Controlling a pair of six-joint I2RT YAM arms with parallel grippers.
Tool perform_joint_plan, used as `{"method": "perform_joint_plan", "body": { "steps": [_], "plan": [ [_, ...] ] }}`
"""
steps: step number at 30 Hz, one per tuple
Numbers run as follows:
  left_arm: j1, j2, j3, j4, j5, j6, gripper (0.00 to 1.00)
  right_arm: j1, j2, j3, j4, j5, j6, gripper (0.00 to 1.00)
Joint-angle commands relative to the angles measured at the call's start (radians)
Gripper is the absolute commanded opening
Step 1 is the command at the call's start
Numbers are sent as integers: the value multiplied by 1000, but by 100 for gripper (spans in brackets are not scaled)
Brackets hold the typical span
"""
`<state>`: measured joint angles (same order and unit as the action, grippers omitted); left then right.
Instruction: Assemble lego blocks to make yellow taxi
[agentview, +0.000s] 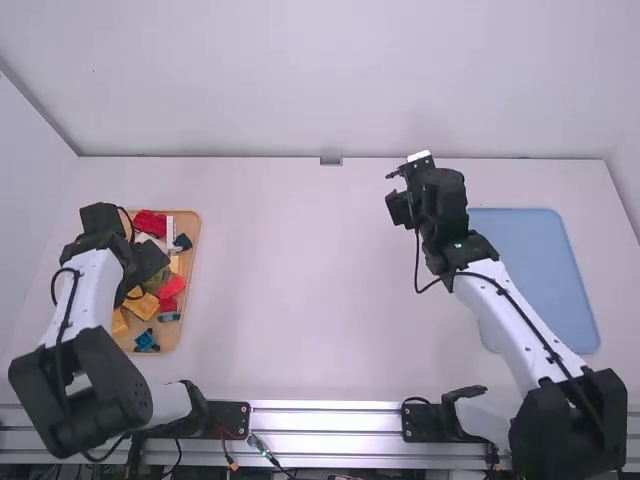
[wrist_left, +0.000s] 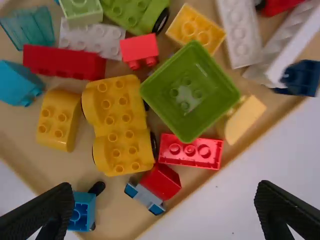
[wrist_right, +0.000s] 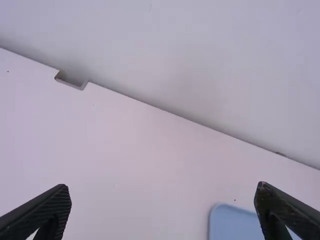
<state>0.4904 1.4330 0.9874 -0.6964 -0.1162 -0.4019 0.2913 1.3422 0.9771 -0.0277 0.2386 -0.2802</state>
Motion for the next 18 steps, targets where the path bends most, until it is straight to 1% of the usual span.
{"method": "perform_joint_plan", "body": {
  "steps": [1, 7, 8, 10, 15, 18],
  "plan": [
    [17, 79, 28, -15, 1, -17, 98, 7, 25, 51, -3, 13, -9, 98],
    [21, 194, 38, -1, -7, -30, 100, 10, 39, 61, -2, 16, -15, 99],
    [21, 204, 37, 1, -8, -40, 98, 10, 38, 61, -2, 17, -15, 99],
    [21, 203, 22, 14, -12, -44, 96, 11, 39, 61, -2, 16, -15, 99],
    [23, 167, -3, 11, -40, -74, 99, 10, 38, 61, -2, 16, -15, 99],
    [50, 116, -39, 24, -18, -72, 99, 10, 38, 61, -2, 16, -15, 99]
  ]
}}
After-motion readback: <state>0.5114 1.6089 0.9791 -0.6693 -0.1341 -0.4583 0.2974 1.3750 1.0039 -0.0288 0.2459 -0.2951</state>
